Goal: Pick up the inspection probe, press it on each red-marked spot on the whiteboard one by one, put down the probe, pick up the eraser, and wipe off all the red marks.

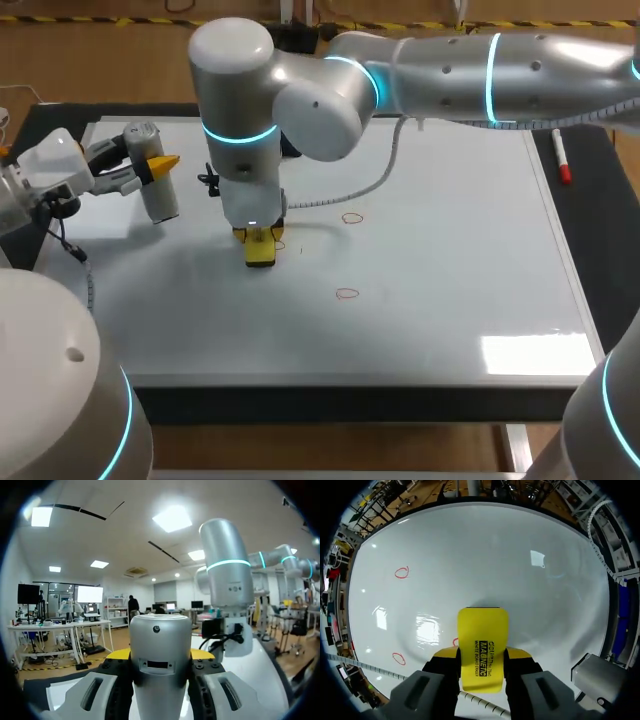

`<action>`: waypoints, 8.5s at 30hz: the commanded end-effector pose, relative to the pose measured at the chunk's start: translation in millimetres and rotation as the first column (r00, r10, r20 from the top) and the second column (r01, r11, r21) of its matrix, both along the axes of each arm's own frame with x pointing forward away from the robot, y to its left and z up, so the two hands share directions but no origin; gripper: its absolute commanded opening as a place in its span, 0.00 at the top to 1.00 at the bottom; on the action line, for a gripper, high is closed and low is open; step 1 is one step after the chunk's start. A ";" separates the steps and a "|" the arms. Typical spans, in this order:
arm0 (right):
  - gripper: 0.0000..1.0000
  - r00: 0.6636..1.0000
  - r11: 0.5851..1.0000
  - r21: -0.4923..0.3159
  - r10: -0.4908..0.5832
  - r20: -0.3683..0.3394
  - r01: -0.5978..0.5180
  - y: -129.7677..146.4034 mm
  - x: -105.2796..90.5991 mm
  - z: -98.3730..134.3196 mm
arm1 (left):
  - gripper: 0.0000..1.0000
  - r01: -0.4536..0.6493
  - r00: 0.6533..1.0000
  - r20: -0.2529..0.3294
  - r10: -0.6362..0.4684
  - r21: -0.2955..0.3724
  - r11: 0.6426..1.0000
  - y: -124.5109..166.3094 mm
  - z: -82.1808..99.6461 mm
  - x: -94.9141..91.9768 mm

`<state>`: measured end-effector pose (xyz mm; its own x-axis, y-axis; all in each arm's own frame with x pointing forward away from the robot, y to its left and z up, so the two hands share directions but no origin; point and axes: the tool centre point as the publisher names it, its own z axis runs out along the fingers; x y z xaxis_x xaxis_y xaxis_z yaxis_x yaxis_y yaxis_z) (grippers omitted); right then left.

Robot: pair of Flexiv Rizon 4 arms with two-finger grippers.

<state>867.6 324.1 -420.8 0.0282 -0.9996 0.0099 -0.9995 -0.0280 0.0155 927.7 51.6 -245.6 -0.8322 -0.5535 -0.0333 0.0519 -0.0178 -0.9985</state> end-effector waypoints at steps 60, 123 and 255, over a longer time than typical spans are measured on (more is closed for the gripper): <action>1.00 0.992 0.993 0.013 -0.121 0.031 0.121 -126.1 62.8 45.8 | 1.00 -0.002 1.000 0.000 0.002 0.000 1.000 0.0 1.2 -0.5; 1.00 0.849 0.847 -0.062 -0.529 0.000 0.528 -352.1 132.4 30.0 | 1.00 0.025 1.000 0.002 -0.025 -0.011 1.000 -38.6 6.9 -6.2; 1.00 0.849 0.847 -0.062 -0.529 0.000 0.528 -352.1 132.4 30.0 | 1.00 0.427 0.904 -0.007 -0.428 -0.059 0.903 -298.1 -8.4 6.2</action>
<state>998.9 -27.7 -391.4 -0.5046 -0.8606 0.0686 -0.8619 0.5067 0.0171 939.2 -259.5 -264.5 -0.9902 -0.1398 0.0065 0.0074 -0.0990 -0.9951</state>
